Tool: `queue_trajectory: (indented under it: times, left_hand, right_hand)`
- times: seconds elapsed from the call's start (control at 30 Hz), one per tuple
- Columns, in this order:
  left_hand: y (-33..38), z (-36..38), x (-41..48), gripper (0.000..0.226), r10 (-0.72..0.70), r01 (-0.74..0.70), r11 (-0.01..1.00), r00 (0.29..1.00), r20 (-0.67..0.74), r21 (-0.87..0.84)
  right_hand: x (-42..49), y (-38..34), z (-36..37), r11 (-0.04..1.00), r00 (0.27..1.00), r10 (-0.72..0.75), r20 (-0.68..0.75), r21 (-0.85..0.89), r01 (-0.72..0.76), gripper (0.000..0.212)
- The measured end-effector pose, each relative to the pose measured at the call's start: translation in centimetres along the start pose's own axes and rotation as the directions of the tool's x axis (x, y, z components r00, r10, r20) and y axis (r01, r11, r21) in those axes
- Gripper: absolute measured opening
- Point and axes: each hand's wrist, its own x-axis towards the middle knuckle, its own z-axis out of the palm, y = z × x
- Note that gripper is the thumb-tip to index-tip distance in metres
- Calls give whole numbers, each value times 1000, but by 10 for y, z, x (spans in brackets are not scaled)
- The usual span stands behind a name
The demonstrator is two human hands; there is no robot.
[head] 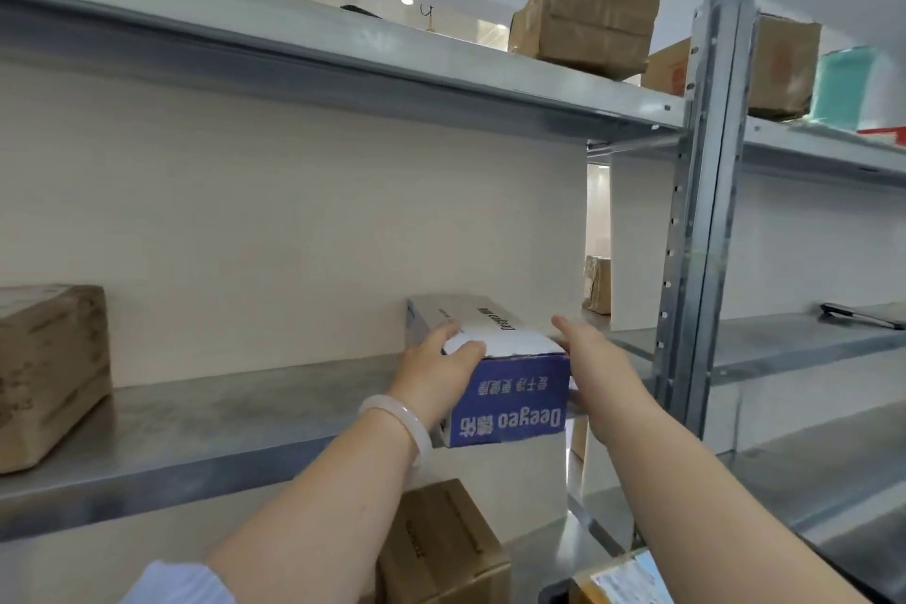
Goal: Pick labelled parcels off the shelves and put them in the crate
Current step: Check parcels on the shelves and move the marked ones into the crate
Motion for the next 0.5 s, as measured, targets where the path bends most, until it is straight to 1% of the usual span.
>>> queue_trajectory:
  times: [0.07, 0.13, 0.2, 0.27, 0.37, 0.43, 0.5]
  left_hand:
    - [-1, 1, -3, 51, -18, 19, 998, 1000, 10, -68]
    - [-5, 2, -7, 46, 4, -3, 995, 1000, 8, -100]
    - [-11, 4, -14, 47, 35, -34, 993, 999, 0, -114]
    - [-17, 5, -21, 48, 59, -60, 993, 998, -16, -100]
    - [-18, 6, -29, 51, 130, -129, 992, 989, -70, 18]
    - [-17, 6, -30, 54, 166, -159, 984, 981, -98, 76]
    - [-15, 5, -33, 56, 203, -188, 976, 969, -138, 113]
  right_hand:
    - [8, 4, 1, 995, 994, 97, 48, -22, -96, 33]
    - [16, 10, 1, 980, 977, 183, 105, 60, -190, 32]
    - [17, 14, 1, 969, 969, 199, 149, 120, -217, 36]
    - [19, 19, 3, 976, 970, 172, 174, 103, -192, 42]
    - [6, 23, 7, 979, 971, 107, 213, 150, -141, 39]
    - [-3, 27, 7, 977, 970, 23, 241, 200, -73, 35]
    - [-17, 30, 7, 970, 969, -92, 228, 239, 36, 33]
